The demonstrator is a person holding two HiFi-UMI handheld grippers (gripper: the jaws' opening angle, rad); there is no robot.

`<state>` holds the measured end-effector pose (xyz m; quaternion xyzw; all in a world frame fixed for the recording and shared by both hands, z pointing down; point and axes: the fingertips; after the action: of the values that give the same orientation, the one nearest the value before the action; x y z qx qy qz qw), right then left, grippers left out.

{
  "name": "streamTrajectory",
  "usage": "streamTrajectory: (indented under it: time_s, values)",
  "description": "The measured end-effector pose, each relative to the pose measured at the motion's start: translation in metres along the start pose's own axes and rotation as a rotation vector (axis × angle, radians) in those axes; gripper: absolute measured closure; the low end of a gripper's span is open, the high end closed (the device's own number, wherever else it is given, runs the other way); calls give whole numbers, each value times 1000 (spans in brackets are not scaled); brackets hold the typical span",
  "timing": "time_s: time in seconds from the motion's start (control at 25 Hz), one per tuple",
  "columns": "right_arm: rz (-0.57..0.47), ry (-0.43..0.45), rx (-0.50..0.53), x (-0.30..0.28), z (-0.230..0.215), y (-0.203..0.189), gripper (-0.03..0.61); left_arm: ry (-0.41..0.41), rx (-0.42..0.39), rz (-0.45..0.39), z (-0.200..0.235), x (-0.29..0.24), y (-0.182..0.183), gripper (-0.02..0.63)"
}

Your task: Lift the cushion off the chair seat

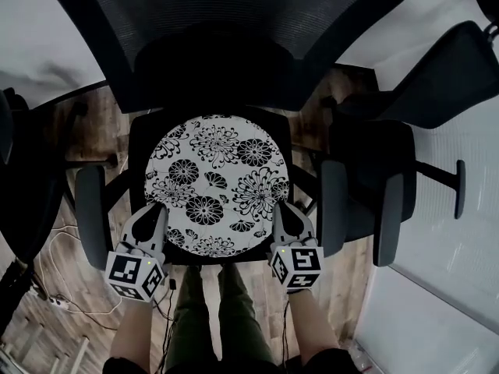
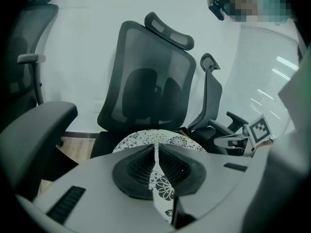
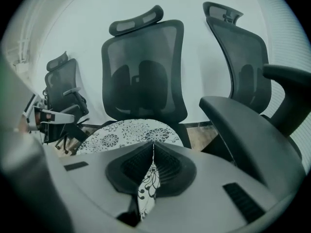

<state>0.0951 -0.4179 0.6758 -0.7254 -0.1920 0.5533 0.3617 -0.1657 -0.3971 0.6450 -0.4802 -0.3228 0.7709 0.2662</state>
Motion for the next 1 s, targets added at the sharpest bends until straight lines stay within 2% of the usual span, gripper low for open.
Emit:
streamTrajectory:
  time_s: [0.24, 0.32, 0.48, 0.56, 0.68, 0.76, 1.0]
  values:
    - [60, -23, -30, -15, -10, -25, 555, 28, 40, 38, 17, -12, -19, 589]
    - [69, -30, -38, -18, -12, -31, 446, 42, 58, 60, 23, -15, -28, 522]
    - [88, -42, -37, -24, -17, -40, 394, 83, 82, 73, 35, -17, -38, 441]
    - [89, -53, -37, -26, -20, -42, 335, 102, 82, 74, 40, -18, -42, 384]
    - [88, -56, -44, -29, -23, -44, 297, 119, 79, 103, 47, -23, -52, 297]
    - [96, -50, -52, -32, -24, -48, 282, 127, 96, 124, 52, -26, -58, 265]
    - [135, -64, -66, -39, -35, -64, 270, 149, 135, 145, 63, -33, -73, 241]
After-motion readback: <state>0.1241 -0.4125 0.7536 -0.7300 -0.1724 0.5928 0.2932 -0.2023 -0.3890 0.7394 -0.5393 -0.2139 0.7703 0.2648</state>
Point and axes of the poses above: the fingertips, and each gripper's own axes: x backward along the fingers, z to its left, y out of its top, and after that the axes turned 1 degree about -z, right-handed
